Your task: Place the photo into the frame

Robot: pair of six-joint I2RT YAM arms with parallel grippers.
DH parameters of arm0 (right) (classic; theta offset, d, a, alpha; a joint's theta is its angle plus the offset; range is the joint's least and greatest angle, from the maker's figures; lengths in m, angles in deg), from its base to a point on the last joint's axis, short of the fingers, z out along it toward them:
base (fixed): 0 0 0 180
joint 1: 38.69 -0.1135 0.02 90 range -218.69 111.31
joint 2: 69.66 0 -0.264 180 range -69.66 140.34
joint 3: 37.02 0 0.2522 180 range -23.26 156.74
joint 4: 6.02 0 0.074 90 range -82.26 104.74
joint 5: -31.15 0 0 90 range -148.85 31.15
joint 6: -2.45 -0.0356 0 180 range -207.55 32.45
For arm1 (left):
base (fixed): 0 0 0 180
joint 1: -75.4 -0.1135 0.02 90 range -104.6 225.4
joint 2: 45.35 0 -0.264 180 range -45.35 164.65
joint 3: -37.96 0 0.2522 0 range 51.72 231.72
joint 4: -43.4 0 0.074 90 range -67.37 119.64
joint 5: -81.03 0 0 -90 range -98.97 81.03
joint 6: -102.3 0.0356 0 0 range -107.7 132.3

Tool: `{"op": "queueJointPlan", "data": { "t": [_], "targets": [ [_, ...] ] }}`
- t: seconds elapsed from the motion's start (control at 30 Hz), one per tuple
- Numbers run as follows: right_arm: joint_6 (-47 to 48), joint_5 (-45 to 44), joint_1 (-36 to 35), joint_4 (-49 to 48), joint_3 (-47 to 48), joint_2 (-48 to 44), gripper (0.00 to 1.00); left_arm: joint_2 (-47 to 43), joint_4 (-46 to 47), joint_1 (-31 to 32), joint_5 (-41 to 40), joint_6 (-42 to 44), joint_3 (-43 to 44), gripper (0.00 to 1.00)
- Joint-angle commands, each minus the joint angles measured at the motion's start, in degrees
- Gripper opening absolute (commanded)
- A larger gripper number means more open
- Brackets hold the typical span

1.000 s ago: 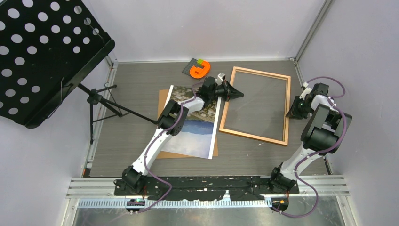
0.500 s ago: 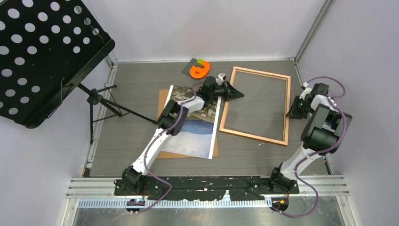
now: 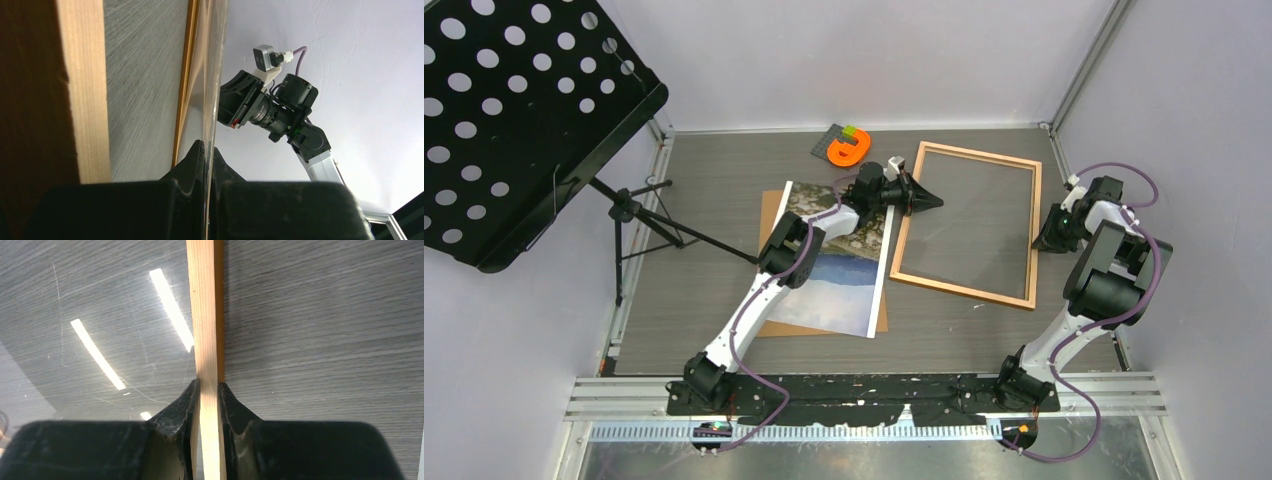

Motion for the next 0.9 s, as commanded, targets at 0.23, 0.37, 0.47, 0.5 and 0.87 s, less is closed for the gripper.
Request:
{"op": "queueJointPlan", "data": {
  "t": [0.23, 0.37, 0.47, 0.5, 0.87],
  "targets": [
    [0.6, -0.2, -0.2, -2.4, -0.1, 1.8, 0.06, -4.7, 2.4, 3.0, 2.8, -0.7, 0.2, 0.0],
    [0.6, -0.2, -0.2, -2.3, 0.3, 1.8, 0.06, -5.0, 2.6, 2.9, 2.9, -0.6, -0.4, 0.0],
    [0.6, -0.2, -0.3, -2.1, 0.5, 1.9, 0.06, -5.2, 2.4, 2.9, 3.0, -0.1, -0.3, 0.0],
    [0.7, -0.2, -0.2, -2.1, 0.5, 1.9, 0.06, -5.2, 2.3, 2.9, 3.0, 0.1, -0.4, 0.0],
    [0.7, -0.2, -0.2, -1.7, 0.9, 2.0, 0.06, -5.5, 1.2, 2.9, 3.6, 1.3, -0.5, 0.0]
  ]
}}
